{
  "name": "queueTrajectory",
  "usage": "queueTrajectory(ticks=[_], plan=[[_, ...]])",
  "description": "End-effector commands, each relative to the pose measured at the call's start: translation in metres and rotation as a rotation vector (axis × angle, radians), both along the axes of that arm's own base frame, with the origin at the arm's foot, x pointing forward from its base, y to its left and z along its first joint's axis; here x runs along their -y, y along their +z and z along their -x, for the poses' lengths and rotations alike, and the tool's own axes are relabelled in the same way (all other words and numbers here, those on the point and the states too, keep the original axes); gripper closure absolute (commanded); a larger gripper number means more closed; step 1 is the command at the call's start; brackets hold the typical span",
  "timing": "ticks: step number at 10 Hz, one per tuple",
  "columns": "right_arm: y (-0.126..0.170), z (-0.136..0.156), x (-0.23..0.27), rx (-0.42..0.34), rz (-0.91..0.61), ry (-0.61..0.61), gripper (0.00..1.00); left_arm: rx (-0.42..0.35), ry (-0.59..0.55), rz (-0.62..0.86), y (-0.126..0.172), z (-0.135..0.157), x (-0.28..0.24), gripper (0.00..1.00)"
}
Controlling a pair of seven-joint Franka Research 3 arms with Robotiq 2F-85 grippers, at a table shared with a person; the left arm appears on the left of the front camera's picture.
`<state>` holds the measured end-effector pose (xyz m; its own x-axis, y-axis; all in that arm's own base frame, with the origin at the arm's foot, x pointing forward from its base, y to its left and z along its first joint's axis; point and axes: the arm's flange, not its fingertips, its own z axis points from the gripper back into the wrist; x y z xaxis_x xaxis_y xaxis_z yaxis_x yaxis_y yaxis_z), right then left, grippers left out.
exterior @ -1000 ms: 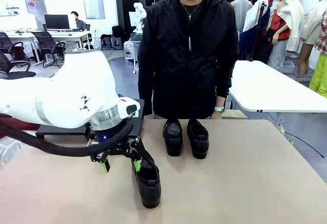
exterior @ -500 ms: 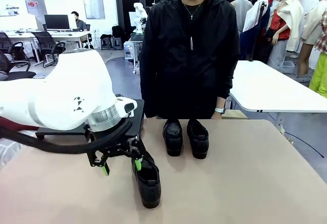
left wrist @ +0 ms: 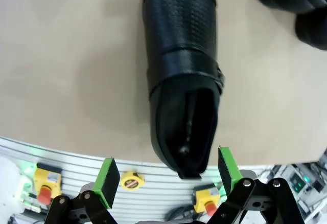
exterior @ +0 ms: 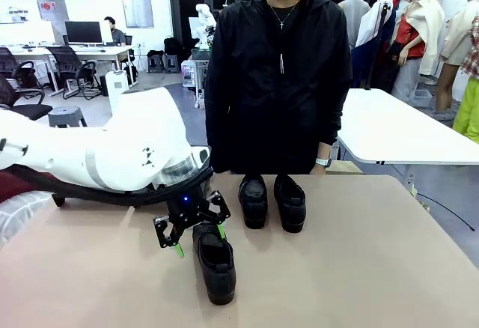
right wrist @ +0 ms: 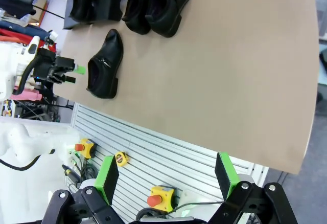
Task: Organize the shoes by placing them on the stand.
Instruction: Place the Shoe from the middle of the table onto the Shoes Stand.
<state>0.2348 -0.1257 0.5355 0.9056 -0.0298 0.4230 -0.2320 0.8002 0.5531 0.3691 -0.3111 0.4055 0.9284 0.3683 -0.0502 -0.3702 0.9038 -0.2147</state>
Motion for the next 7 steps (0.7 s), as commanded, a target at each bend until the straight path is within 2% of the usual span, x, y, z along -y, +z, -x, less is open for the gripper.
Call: queueTrajectory(ticks=[1,3,6,7], plan=[[0.001,0.001,-0.001,0.012,-0.012,0.007,0.00,-0.005,0.012,-0.098,-0.012,-0.012,0.011,0.00],[0.001,0.001,-0.001,0.012,-0.012,0.007,0.00,-0.014,0.049,-0.147,-0.034,-0.023,0.012,0.00],[0.001,0.001,-0.001,0.012,-0.012,0.007,0.00,0.026,0.065,-0.127,-0.054,-0.039,0.011,0.00],[0.001,0.001,-0.001,0.012,-0.012,0.007,0.00,0.030,0.064,-0.136,-0.055,-0.039,0.010,0.14]])
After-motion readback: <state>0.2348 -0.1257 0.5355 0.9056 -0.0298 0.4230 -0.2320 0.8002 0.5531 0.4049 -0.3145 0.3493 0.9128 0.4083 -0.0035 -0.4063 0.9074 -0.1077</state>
